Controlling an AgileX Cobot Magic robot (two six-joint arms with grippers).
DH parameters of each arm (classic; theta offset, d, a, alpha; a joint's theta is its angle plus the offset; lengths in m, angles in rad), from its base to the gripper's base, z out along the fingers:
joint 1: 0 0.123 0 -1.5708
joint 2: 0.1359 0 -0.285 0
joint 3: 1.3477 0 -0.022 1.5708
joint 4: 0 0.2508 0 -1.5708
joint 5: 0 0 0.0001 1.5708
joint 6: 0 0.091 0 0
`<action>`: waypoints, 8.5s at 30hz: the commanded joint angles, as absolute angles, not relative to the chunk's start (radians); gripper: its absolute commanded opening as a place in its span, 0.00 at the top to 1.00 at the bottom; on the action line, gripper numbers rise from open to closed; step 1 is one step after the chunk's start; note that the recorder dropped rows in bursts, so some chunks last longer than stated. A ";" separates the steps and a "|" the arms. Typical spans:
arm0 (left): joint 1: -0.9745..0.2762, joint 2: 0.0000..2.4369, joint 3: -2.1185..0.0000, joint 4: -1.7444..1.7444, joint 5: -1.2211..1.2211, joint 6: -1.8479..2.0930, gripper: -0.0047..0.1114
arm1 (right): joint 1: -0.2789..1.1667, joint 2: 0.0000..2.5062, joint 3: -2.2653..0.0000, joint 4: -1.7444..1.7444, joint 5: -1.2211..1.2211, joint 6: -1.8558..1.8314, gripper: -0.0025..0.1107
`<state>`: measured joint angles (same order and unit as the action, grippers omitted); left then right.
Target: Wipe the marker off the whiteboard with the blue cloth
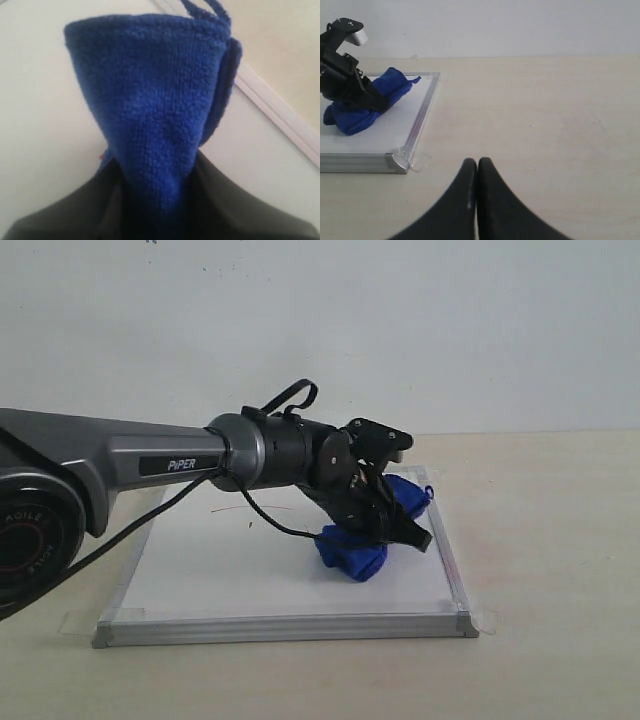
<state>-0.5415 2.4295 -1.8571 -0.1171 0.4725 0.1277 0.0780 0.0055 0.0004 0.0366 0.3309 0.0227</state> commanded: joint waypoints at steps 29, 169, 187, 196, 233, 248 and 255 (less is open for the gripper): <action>-0.355 2.450 -1.839 0.144 0.516 -0.344 0.93 | 0.078 0.000 0.000 0.034 0.326 0.022 0.98; -0.236 2.382 -1.839 0.133 0.502 -0.399 0.93 | 0.078 0.000 0.000 0.034 0.321 0.023 0.98; -0.149 2.382 -1.839 0.329 0.559 -0.665 0.93 | 0.078 0.000 0.000 0.034 0.321 0.023 0.98; -0.228 2.382 -1.839 -0.097 0.518 -0.158 0.93 | 0.078 0.000 0.000 0.034 0.321 0.023 0.98; -0.330 2.486 -1.839 0.154 0.520 -0.410 0.93 | 0.078 0.000 0.000 0.034 0.321 0.023 0.98; -0.298 2.478 -1.839 0.417 0.697 -0.565 0.93 | 0.078 0.000 0.000 0.034 0.321 0.023 0.98; -0.160 2.455 -1.839 0.430 0.820 -0.763 0.93 | 0.078 0.000 0.000 0.034 0.321 0.023 0.98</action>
<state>-0.2253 2.4275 -1.8636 0.4025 0.6440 -0.7041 0.0780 0.0055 0.0004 0.0366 0.3309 0.0266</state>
